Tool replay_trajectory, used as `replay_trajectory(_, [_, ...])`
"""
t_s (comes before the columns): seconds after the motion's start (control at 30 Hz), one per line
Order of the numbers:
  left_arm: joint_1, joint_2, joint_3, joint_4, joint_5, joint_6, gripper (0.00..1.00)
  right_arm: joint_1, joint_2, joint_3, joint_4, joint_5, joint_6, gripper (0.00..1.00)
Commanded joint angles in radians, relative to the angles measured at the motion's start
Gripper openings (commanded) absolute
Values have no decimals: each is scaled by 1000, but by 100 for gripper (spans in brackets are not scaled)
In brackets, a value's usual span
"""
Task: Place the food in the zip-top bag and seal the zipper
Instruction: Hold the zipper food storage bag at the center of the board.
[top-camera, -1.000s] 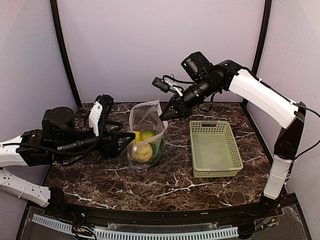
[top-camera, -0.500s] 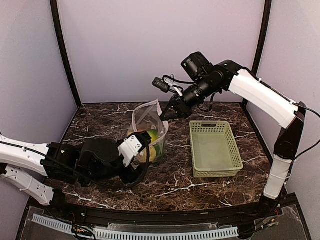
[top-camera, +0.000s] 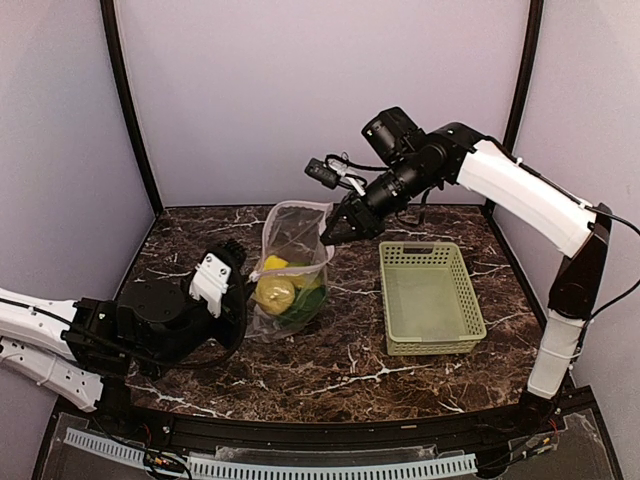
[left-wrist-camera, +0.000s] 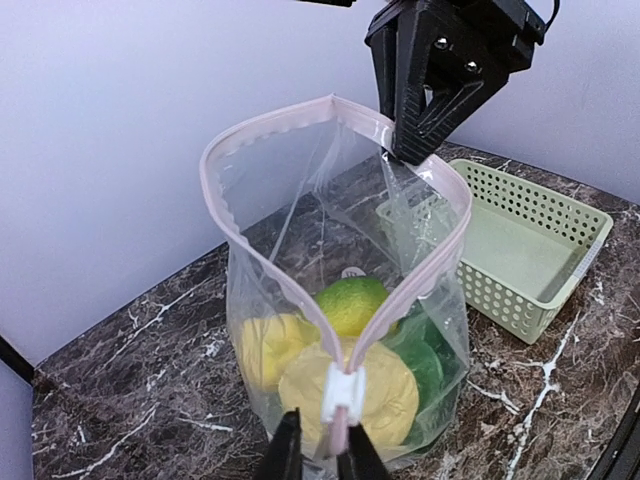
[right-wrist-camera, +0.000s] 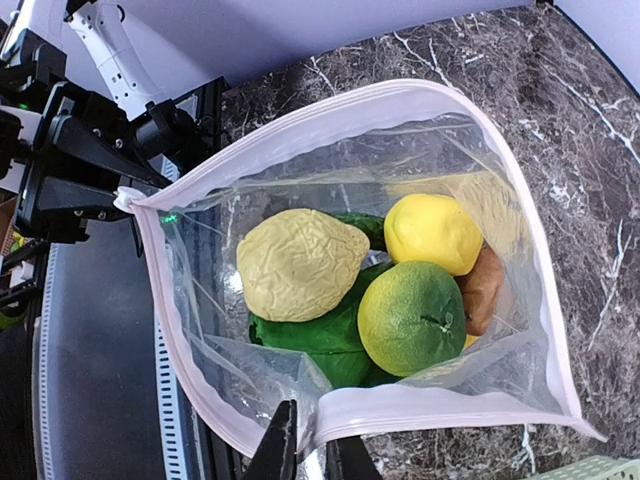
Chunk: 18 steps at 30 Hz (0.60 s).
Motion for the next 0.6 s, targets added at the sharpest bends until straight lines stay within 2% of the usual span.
replay_trajectory(0.0, [-4, -43, -63, 150, -25, 71, 8, -3, -50, 4, 8, -11, -8, 19])
replay_trajectory(0.1, [-4, -45, -77, 190, -39, 97, 3, -15, -70, 11, -1, -8, -34, 34])
replay_trajectory(0.23, [-4, -43, -87, 229, -50, 127, 1, -65, -103, -3, -10, -24, -77, 44])
replay_trajectory(0.37, [-4, -55, -90, 235, -54, 144, 1, -159, -140, -14, -40, -81, -186, 48])
replay_trajectory(0.43, [-4, -72, -98, 233, -53, 150, 1, -221, -168, -64, -15, -126, -266, 47])
replay_trajectory(0.5, [-3, -99, -110, 237, -44, 158, 1, -264, -209, -191, 61, -145, -336, 46])
replay_trajectory(0.57, [-3, -135, -127, 250, -25, 170, 1, -281, -273, -335, 224, -156, -381, 43])
